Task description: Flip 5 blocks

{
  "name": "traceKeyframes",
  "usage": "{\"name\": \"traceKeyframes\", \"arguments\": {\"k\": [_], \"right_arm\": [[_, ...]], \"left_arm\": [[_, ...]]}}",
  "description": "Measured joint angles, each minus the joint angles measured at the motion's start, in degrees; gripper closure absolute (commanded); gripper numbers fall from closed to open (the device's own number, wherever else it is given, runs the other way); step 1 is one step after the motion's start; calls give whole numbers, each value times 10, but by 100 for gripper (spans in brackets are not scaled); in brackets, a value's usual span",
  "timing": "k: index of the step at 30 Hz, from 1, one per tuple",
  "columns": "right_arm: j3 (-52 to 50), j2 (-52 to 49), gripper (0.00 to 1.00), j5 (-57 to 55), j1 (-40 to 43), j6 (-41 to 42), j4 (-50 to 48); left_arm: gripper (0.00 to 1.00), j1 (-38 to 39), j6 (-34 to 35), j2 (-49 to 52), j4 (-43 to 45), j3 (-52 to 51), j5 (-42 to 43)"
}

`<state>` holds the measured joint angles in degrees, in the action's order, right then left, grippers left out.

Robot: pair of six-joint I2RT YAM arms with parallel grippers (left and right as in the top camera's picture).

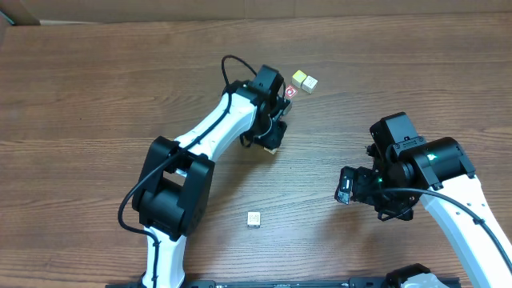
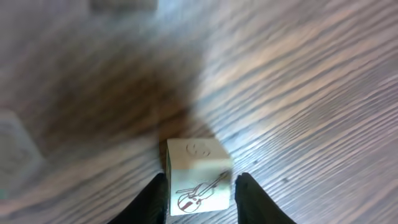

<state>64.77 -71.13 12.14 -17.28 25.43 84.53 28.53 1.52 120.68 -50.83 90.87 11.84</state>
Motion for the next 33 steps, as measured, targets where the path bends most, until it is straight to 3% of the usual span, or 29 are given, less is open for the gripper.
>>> {"name": "traceKeyframes", "arguments": {"k": [8, 24, 33], "right_arm": [[0, 0, 0, 6, 0, 0, 5], [0, 0, 0, 6, 0, 0, 21], [0, 0, 0, 9, 0, 0, 22]], "left_arm": [[53, 0, 7, 0, -26, 33, 0], [54, 1, 9, 11, -39, 33, -1], [66, 15, 9, 44, -39, 33, -1]]}}
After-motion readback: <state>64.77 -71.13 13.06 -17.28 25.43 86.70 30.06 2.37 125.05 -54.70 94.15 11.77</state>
